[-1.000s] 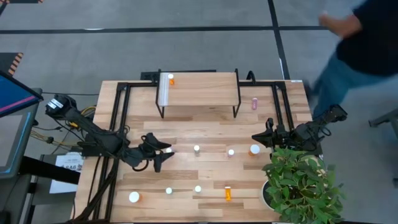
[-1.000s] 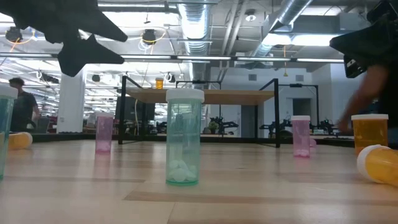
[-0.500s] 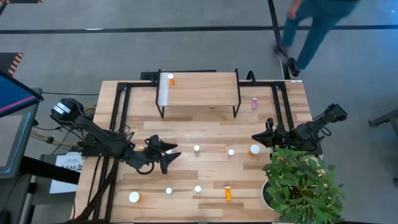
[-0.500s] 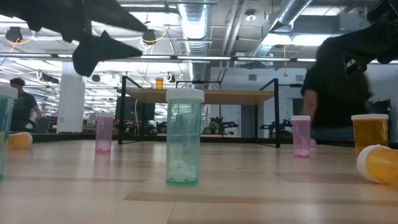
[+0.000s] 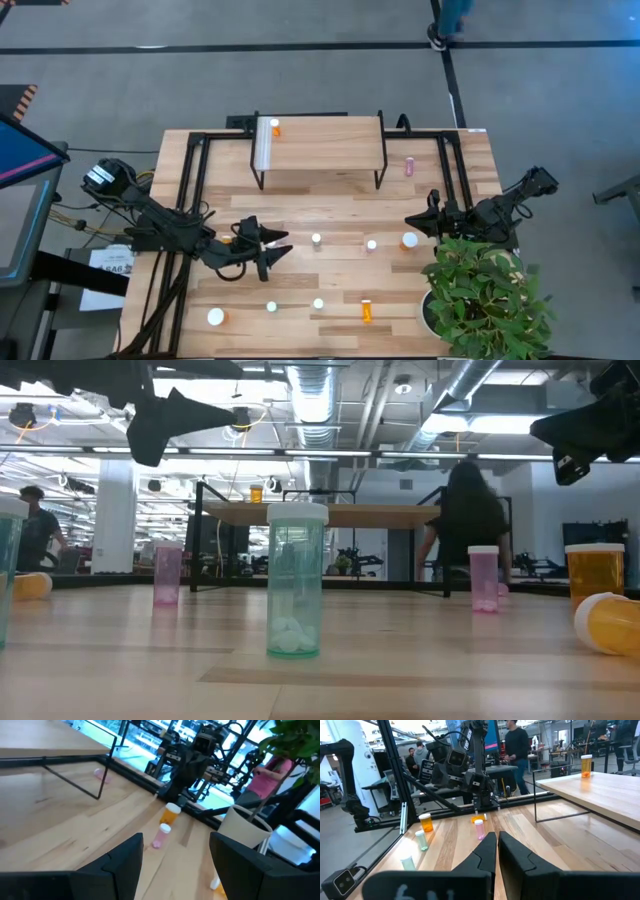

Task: Pick and place medicine bottles onto shelf by color
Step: Put the top pink pill bottle on the shelf

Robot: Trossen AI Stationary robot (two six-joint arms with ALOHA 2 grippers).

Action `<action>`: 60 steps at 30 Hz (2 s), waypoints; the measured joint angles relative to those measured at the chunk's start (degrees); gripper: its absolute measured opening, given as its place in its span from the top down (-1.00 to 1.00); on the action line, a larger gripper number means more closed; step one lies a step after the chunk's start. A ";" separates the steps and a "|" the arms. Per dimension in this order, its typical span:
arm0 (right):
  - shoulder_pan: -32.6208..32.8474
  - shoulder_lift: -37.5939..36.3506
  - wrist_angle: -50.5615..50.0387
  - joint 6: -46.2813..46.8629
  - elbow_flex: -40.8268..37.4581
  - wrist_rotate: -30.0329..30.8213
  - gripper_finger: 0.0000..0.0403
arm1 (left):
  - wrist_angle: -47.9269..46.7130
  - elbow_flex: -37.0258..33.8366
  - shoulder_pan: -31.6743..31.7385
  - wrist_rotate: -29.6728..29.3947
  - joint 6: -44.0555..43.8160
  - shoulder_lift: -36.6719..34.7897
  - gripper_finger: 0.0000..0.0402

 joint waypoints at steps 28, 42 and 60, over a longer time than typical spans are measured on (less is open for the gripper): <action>-0.02 0.00 0.00 0.00 -0.01 -0.01 0.78 | 4.32 0.00 10.82 7.21 9.59 -0.04 -0.07; -0.02 -0.02 0.00 0.00 0.00 0.00 0.78 | 6.16 4.97 10.75 19.22 15.57 -0.04 -0.07; -0.99 -0.02 20.62 -1.39 -0.04 -0.10 0.78 | 4.74 5.90 10.65 20.41 20.50 -0.04 -0.07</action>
